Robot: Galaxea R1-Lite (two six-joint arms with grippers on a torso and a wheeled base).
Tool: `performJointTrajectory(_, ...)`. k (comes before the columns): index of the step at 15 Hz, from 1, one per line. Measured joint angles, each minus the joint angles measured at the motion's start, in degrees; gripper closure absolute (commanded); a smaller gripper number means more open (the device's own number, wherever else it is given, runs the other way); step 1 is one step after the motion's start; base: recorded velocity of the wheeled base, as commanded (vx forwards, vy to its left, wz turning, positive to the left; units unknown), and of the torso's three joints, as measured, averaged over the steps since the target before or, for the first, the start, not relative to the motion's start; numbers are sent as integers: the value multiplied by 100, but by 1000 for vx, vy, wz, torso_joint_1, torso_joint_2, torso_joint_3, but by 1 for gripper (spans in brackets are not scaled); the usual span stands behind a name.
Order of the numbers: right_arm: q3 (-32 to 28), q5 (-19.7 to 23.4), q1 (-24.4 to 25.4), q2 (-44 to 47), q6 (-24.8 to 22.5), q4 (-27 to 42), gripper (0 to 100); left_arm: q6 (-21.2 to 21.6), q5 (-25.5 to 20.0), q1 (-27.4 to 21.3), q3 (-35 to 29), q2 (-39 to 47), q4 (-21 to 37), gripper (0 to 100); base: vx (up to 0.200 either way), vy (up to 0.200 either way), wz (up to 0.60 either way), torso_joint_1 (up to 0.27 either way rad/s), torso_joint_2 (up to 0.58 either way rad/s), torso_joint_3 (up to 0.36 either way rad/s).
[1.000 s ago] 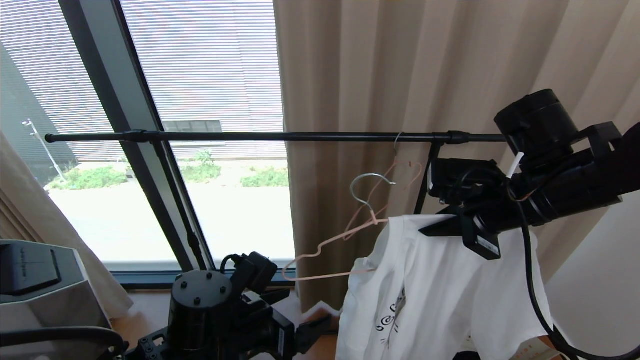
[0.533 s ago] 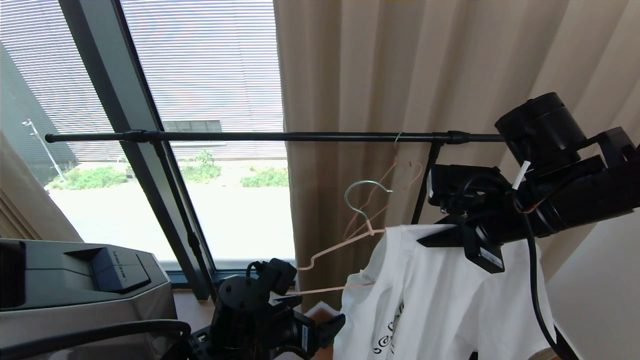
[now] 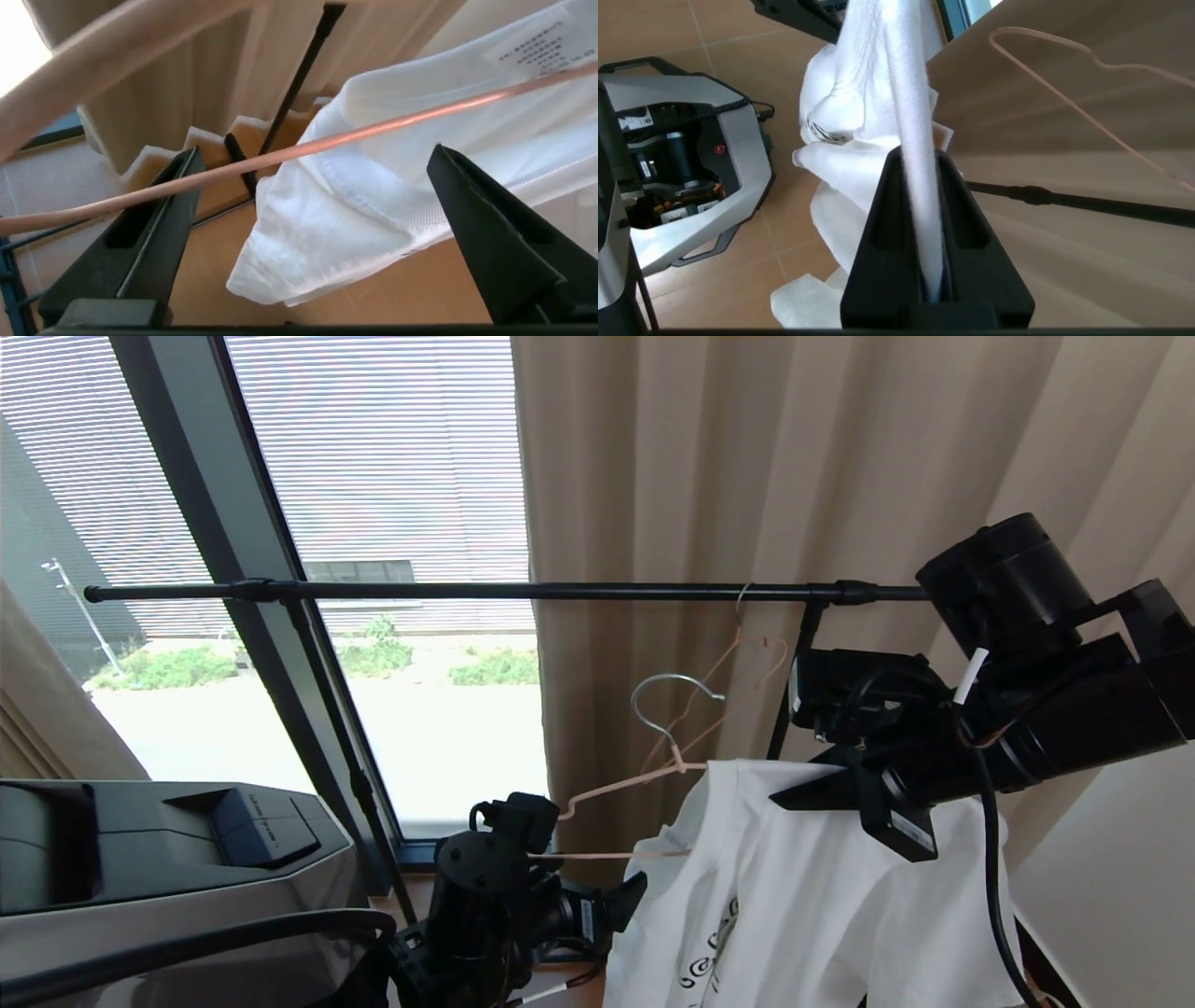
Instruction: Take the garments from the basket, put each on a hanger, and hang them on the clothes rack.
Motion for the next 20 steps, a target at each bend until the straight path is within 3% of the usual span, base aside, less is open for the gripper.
performJointTrajectory(8,-51,0,311,-45,681,-88,100,132,440,-262,-163,271,-63,0,0,0,0,0,0,0)
performJointTrajectory(16,-201,2,363,-138,692,-134,100,400,668,-361,-121,585,-160,0,0,0,0,0,0,0)
performJointTrajectory(17,-204,0,361,-163,692,-134,100,427,675,-361,-122,649,-246,100,0,0,0,0,0,0)
performJointTrajectory(20,-189,2,258,-196,695,-134,100,460,679,-350,-110,731,-340,100,0,0,0,0,0,0)
